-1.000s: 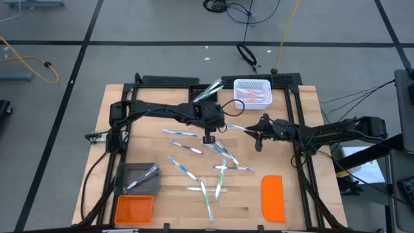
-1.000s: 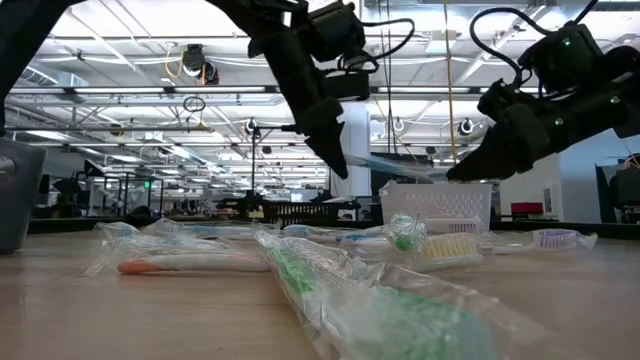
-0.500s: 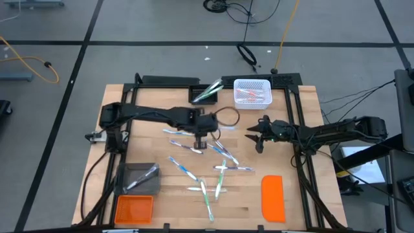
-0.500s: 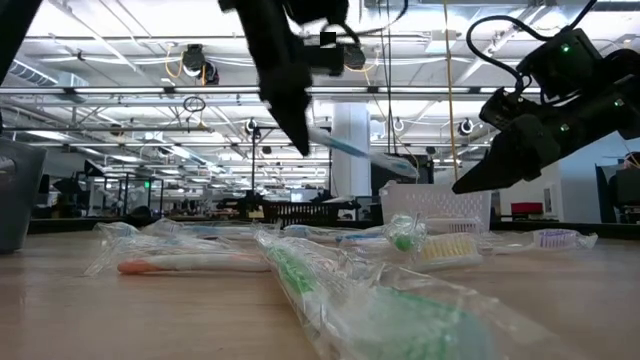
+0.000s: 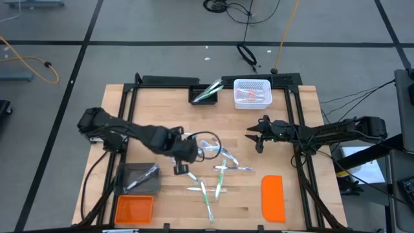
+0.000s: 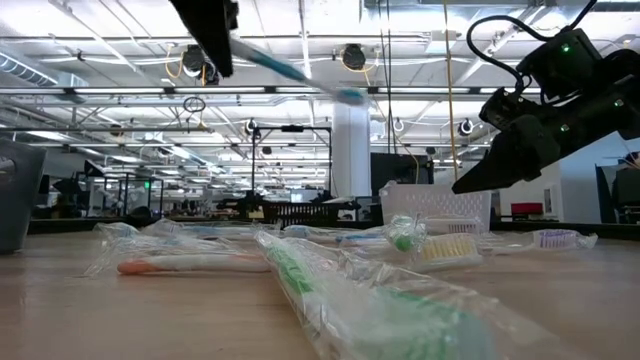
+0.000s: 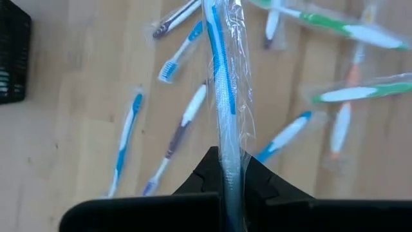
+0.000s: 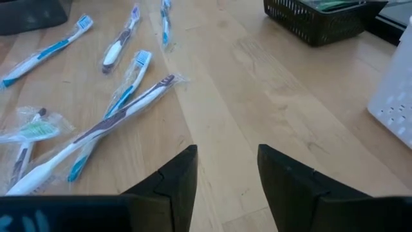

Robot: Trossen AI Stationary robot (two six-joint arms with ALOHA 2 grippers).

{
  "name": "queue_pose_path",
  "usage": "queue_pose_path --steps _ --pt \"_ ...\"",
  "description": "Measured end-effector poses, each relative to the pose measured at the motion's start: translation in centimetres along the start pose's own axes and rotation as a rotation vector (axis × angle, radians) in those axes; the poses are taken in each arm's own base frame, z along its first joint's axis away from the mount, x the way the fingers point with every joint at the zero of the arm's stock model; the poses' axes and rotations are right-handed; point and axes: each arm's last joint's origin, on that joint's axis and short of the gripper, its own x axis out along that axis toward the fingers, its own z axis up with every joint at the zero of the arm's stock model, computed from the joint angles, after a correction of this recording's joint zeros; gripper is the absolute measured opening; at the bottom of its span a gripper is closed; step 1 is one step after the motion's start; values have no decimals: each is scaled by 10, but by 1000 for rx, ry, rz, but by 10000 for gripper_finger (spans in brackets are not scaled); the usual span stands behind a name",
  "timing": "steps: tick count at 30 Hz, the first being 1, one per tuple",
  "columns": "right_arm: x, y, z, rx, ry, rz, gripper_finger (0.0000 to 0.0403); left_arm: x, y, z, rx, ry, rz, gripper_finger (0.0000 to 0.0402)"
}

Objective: Pick & Place Toothbrushes
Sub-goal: Put the blue toothbrush into the orange bin

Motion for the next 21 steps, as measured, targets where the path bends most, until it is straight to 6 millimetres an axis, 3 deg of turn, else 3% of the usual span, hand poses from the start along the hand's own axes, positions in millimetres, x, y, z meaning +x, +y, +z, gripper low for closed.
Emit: queue_pose_path --steps 13,21 --pt "0 0 2 -13 -17 1 157 -25 -67 -42 -163 86 -162 7" --pt "0 0 2 -15 -16 1 157 -41 -106 -76 -368 187 -233 7"
